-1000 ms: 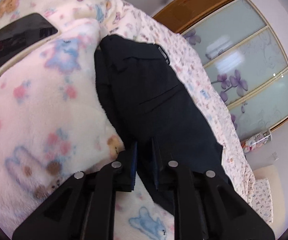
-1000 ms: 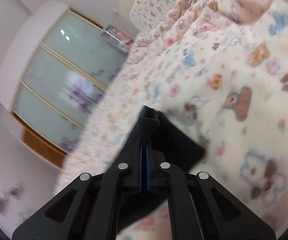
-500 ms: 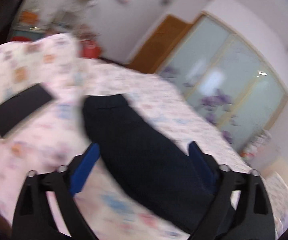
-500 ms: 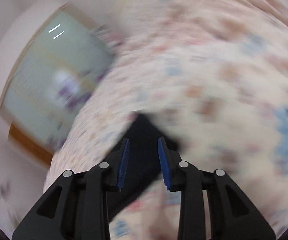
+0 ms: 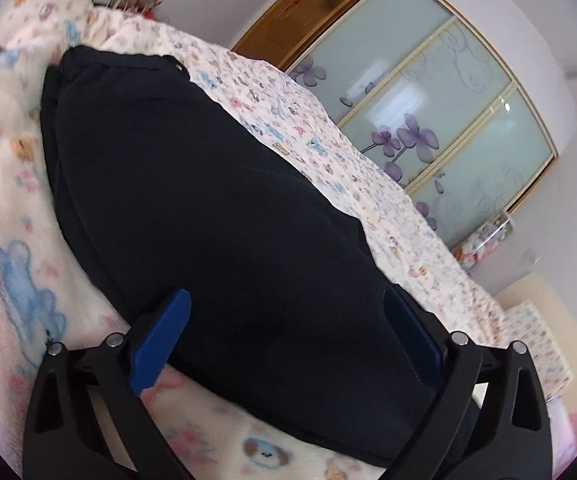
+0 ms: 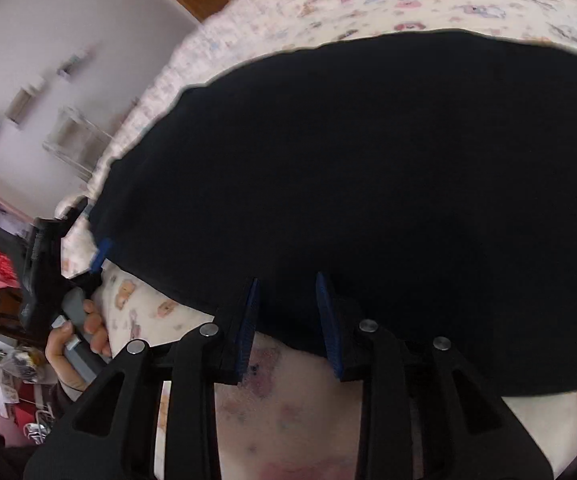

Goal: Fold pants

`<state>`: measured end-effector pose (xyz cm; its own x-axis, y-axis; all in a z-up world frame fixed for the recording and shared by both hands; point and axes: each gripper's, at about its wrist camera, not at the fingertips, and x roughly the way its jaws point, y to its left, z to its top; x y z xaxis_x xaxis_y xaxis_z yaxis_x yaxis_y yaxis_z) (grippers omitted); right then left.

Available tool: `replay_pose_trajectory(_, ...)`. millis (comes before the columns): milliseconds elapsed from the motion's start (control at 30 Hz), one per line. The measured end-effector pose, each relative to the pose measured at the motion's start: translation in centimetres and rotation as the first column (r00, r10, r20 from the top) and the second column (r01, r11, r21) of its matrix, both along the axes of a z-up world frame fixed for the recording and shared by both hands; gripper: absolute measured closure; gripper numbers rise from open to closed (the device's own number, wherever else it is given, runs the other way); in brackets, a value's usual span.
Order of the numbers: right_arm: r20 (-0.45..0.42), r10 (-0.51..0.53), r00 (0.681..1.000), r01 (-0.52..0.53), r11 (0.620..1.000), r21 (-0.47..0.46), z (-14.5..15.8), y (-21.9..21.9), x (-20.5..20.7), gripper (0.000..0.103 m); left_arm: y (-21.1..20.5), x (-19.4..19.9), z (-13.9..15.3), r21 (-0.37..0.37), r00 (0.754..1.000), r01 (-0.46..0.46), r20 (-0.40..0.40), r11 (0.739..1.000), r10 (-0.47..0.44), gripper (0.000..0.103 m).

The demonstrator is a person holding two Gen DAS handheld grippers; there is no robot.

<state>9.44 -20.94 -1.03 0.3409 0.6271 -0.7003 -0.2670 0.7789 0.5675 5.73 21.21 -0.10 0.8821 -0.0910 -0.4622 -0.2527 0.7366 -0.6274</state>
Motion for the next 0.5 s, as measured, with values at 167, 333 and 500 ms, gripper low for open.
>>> replay_pose_trajectory(167, 0.217, 0.025, 0.976, -0.011, 0.998, -0.063, 7.5, 2.0, 1.9, 0.07, 0.0, 0.3, -0.1, 0.011, 1.0, 0.001, 0.022, 1.0, -0.001, 0.005)
replay_pose_trajectory(333, 0.334, 0.217, 0.917, -0.1, 0.937, -0.334, 11.7, 10.7, 8.0, 0.07, -0.4, -0.9, -0.4, -0.007, 0.999, -0.006, 0.037, 1.0, 0.007, 0.005)
replay_pose_trajectory(500, 0.258, 0.329, 0.909, -0.148, 0.831, -0.536, 9.7, 16.7, 13.2, 0.07, -0.2, -1.2, -0.3, -0.028, 0.998, -0.005, 0.056, 1.0, 0.006, 0.006)
